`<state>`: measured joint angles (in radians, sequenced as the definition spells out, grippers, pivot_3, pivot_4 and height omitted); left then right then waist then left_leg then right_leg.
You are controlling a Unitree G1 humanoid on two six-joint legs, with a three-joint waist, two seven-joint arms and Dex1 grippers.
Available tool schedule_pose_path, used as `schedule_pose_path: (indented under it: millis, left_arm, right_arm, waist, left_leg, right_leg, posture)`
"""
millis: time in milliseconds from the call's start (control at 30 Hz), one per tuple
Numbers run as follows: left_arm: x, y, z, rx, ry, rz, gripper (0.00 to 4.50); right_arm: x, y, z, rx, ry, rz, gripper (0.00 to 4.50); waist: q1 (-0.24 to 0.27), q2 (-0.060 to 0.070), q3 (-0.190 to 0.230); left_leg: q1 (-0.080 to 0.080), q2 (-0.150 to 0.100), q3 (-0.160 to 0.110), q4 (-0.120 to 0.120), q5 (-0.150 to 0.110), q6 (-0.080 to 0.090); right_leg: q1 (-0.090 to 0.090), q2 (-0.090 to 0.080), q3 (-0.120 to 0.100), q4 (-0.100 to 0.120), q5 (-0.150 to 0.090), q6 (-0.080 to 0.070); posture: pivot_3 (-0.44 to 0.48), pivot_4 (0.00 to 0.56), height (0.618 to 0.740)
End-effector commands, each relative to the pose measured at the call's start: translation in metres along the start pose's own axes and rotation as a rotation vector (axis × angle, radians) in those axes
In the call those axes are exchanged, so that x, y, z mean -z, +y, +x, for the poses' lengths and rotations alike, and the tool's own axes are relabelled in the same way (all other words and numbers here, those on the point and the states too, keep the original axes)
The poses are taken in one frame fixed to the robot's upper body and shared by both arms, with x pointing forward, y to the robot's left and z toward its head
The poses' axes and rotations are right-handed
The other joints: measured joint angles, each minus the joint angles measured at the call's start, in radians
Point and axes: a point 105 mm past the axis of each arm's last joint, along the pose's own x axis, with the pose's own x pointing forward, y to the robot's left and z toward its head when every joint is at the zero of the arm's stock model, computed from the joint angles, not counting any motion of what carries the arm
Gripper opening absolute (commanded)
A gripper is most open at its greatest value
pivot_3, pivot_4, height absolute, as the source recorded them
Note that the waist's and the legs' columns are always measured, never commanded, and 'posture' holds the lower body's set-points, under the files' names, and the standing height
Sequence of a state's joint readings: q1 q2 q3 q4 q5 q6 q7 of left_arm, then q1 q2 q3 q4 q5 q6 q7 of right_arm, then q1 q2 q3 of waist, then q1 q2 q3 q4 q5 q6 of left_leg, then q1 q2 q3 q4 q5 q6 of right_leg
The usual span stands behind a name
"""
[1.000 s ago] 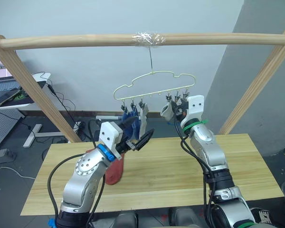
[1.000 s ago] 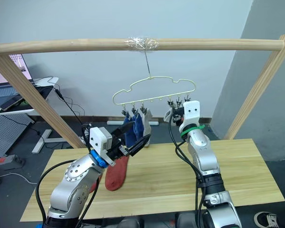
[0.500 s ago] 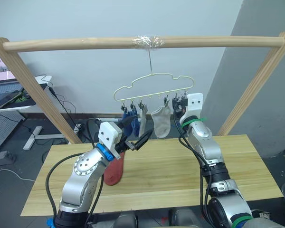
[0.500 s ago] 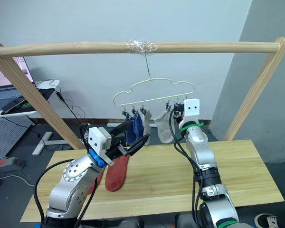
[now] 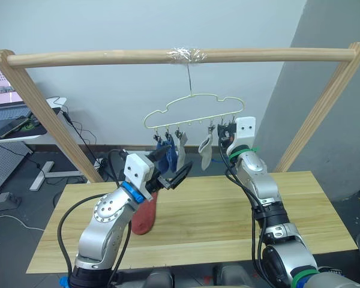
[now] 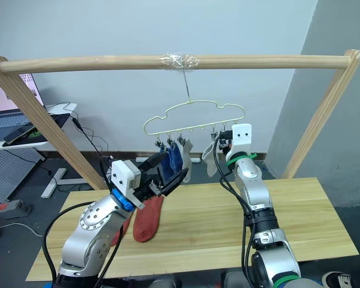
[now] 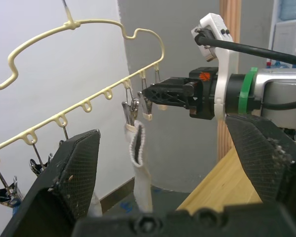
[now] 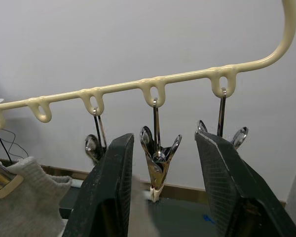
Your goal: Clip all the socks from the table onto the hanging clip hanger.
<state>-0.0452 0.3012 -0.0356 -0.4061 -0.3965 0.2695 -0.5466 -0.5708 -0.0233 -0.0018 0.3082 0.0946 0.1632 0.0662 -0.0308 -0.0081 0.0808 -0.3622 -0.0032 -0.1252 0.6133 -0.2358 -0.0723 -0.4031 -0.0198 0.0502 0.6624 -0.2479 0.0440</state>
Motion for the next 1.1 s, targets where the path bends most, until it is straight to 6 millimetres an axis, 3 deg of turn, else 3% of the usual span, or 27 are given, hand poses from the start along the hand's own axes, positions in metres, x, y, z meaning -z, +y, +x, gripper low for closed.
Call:
schedule_pose_path:
  millis: [33,467,1100]
  left_arm:
    - [-0.016,-0.006,0.000,0.007,-0.053,0.012,4.50]
    - [-0.017,-0.011,-0.006,-0.005,-0.023,-0.001,4.50]
    - [-0.016,-0.012,-0.008,-0.012,-0.010,0.002,4.50]
  right_arm:
    - [-0.022,0.001,0.003,-0.012,-0.066,-0.005,2.04]
    - [-0.021,0.001,0.006,-0.018,-0.051,0.005,2.04]
    - [-0.033,0.004,0.015,-0.025,-0.093,0.014,2.04]
  waist:
    - [0.000,0.000,0.001]
    - [0.002,0.002,0.030]
    - [0.005,0.002,0.058]
  left_leg:
    - [0.000,0.000,0.000,0.000,0.000,0.000]
    - [-0.001,0.000,-0.001,0.000,0.000,0.001]
    - [-0.002,0.000,-0.003,-0.001,0.000,0.001]
  right_leg:
    - [0.000,0.000,0.000,0.000,0.000,0.000]
    - [0.000,0.000,-0.001,0.000,-0.001,-0.001]
    - [-0.001,0.000,-0.003,-0.001,-0.001,-0.002]
  posture:
    - [0.108,0.072,0.740]
    - [0.132,0.127,0.740]
    - [0.147,0.127,0.740]
